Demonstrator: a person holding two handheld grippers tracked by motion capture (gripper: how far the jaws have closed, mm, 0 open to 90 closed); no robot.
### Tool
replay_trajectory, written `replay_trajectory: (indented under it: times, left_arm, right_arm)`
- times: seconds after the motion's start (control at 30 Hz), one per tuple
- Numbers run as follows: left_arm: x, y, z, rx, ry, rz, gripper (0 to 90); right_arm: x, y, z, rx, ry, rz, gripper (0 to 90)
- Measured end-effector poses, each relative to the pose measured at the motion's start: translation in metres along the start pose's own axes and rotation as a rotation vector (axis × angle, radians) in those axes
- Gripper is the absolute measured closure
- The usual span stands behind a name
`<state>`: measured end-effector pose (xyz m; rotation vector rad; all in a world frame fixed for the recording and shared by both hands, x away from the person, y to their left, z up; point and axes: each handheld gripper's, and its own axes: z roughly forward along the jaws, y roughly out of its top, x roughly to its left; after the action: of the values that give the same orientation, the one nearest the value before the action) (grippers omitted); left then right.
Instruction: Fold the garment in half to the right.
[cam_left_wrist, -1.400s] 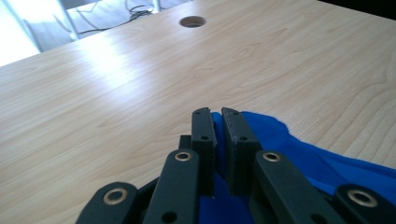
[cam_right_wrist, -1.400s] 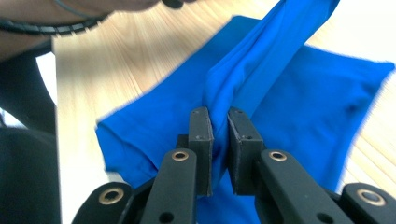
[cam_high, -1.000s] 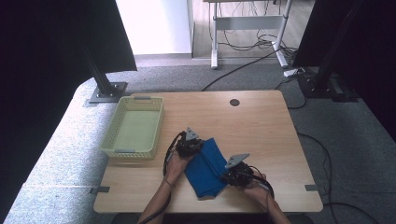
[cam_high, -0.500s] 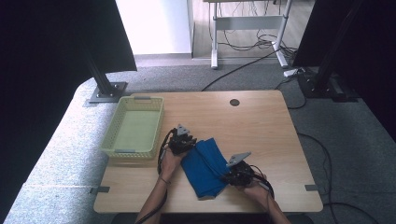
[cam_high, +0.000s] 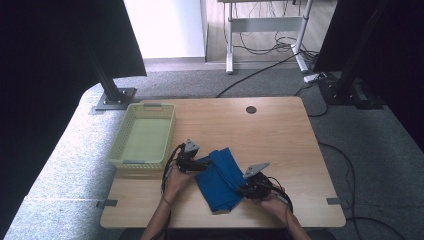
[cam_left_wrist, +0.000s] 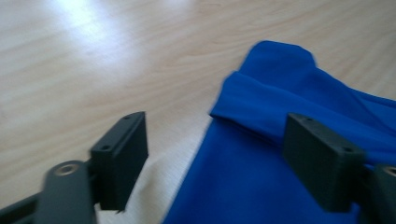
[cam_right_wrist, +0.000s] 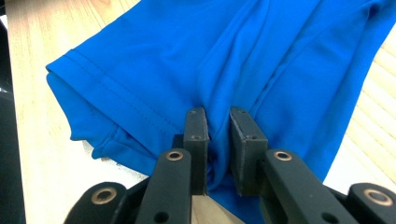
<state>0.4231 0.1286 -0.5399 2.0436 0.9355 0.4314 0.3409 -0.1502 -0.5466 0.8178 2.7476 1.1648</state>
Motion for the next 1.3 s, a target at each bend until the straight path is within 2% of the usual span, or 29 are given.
replay_trajectory:
  times: [0.1,0.17,0.33,0.5,0.53,0.6,0.8,0.93,1.07,1.17,1.3]
  left_arm:
    - [-0.005,-0.002,-0.007,0.002,-0.031,-0.013,18.8]
    - [-0.011,-0.003,-0.011,0.010,-0.043,-0.008,17.5]
    - [-0.031,-0.012,-0.017,0.040,-0.052,0.045,15.7]
    - [-0.043,-0.024,-0.013,0.092,-0.049,0.089,14.0]
    - [-0.044,-0.026,-0.012,0.102,-0.045,0.096,13.3]
    - [-0.043,-0.029,-0.011,0.089,-0.049,0.084,12.4]
    - [-0.042,-0.031,-0.012,0.083,-0.037,0.090,11.4]
    - [-0.042,-0.031,-0.012,0.083,-0.038,0.090,11.2]
    - [-0.042,-0.031,-0.012,0.087,-0.035,0.089,10.0]
    - [-0.042,-0.031,-0.012,0.092,-0.028,0.088,8.1]
    - [-0.042,-0.031,-0.012,0.094,-0.027,0.086,7.8]
  right_arm:
    - [0.000,0.000,0.000,-0.001,0.004,0.002,76.3]
    - [0.000,0.000,0.000,-0.001,0.002,0.000,76.2]
    - [0.001,0.000,0.000,0.000,-0.001,0.001,76.2]
    - [0.002,-0.001,0.000,-0.004,-0.007,-0.006,75.7]
    - [0.002,-0.001,0.000,-0.006,-0.009,-0.009,75.5]
    - [0.003,-0.001,0.000,-0.006,-0.014,-0.012,75.5]
    - [0.005,-0.003,0.000,-0.016,-0.026,-0.019,73.5]
    - [0.006,-0.006,-0.001,-0.023,-0.030,-0.001,70.0]
    - [0.009,-0.005,-0.007,-0.011,-0.030,-0.016,62.0]
    - [0.010,0.000,-0.017,-0.054,-0.030,-0.021,54.4]
    - [0.009,0.013,-0.019,-0.100,-0.078,-0.015,39.7]
